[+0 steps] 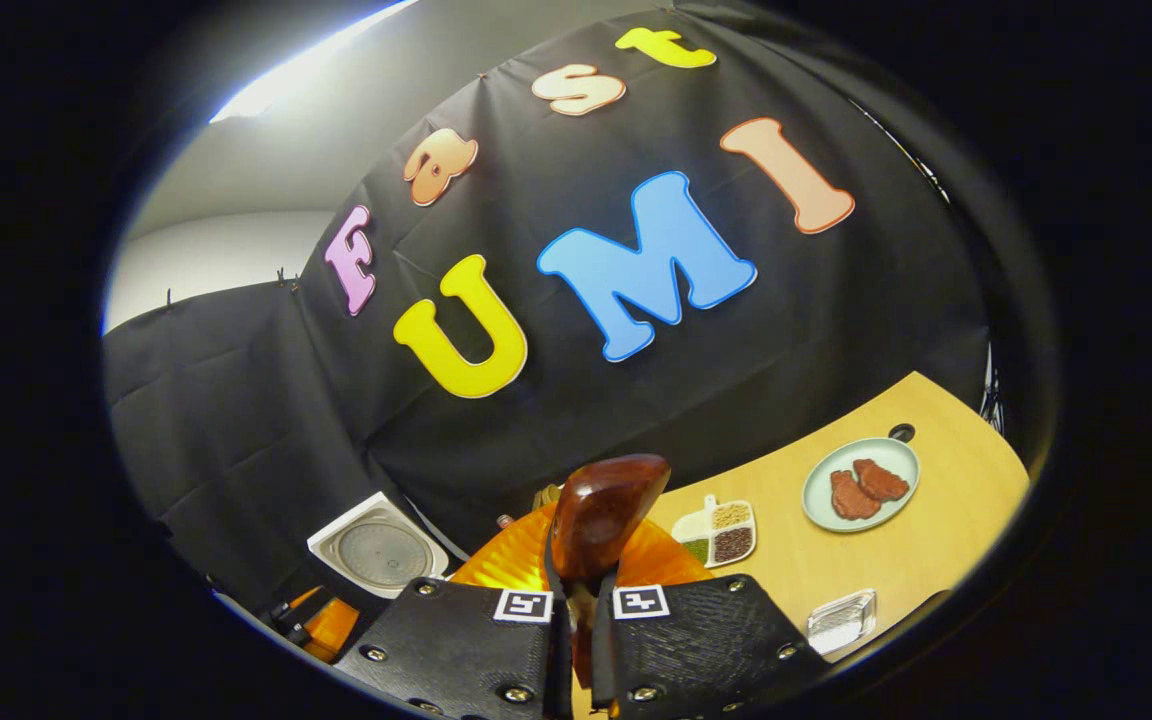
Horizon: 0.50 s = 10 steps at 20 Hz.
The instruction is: Close the left gripper, press the button to open the rice cooker; take a wooden spoon from the chopstick holder with the right hand, scoop a spoonful of rice and pour it into the rice cooker, then put the wooden spoon back into the chopstick holder.
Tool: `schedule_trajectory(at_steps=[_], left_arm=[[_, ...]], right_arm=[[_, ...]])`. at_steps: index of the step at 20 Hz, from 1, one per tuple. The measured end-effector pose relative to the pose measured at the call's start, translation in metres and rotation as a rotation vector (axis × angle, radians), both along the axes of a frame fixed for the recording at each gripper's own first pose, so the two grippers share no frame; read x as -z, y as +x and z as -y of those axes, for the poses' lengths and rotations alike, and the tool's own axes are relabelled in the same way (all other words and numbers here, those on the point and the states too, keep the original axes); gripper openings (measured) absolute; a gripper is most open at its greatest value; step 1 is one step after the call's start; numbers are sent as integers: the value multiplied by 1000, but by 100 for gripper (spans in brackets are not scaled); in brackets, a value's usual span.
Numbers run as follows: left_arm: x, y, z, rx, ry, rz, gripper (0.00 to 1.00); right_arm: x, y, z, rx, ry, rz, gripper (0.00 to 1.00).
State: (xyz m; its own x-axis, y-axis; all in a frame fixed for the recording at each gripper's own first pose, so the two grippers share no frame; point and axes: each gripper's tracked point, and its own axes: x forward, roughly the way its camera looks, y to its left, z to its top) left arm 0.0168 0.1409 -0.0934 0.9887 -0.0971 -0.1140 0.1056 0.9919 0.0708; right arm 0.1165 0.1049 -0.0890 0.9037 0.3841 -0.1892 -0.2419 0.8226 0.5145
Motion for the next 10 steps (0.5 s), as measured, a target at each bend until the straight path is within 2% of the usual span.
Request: schedule_trajectory(at_steps=[1, 2, 7, 8, 10], left_arm=[[-1, 1, 3, -4, 8, 2, 100], [0, 1, 9, 1, 11, 0, 96], [-2, 8, 31, -1, 25, 6, 96], [-4, 7, 37, -1, 26, 10, 99], [-7, 7, 48, 7, 21, 20, 99]], right_arm=[[1, 0, 12, 11, -4, -3, 7], [2, 0, 21, 21, -4, -4, 8], [8, 2, 64, 66, -28, -9, 8], [11, 3, 72, 76, -38, -10, 8], [24, 5, 91, 102, -81, -16, 8]])
